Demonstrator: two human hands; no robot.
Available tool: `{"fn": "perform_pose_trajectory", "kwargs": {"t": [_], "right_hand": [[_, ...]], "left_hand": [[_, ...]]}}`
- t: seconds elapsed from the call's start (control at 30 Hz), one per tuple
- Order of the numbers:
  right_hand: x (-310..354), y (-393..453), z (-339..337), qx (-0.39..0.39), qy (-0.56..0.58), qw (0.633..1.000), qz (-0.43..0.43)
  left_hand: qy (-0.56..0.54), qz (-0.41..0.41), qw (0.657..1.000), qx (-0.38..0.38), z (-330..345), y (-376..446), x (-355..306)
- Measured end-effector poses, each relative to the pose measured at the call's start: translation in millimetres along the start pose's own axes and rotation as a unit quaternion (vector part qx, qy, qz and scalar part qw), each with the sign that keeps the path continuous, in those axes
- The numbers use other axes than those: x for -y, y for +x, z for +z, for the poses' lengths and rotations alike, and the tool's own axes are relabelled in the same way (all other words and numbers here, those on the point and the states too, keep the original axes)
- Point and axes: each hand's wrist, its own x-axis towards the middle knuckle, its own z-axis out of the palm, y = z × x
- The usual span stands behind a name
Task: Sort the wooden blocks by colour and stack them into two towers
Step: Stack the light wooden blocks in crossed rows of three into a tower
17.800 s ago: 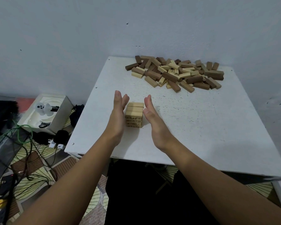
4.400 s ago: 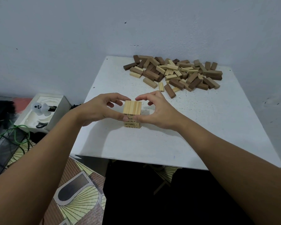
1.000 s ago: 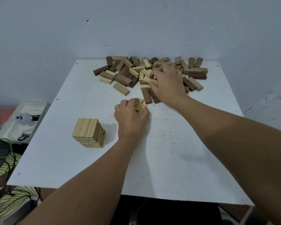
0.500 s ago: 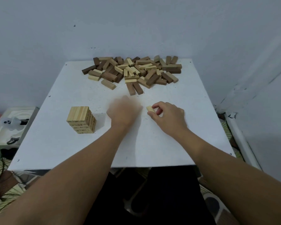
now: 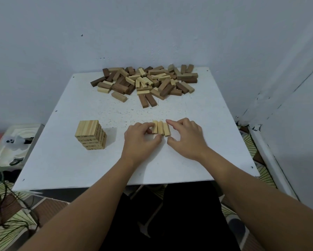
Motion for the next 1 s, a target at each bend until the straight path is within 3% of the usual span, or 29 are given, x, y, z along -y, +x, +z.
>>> {"fn": "perform_pose_trajectory", "kwargs": {"t": [0.5,0.73,1.0], "right_hand": [[0,-2,6,-0.067,0.032,0.997,0.011],[2,-5,10,-0.103,0.009,0.995,0.017],[5,-6,5,-0.092,0.017,0.995,0.031]], "left_hand": [[0.084,0.103,0.991,-0.007,13,-3,9],[0.07,0.08,0.994,-0.031,14,-4,8],[0.059,0.057,0.996,0.021,4,-10,-6]]}}
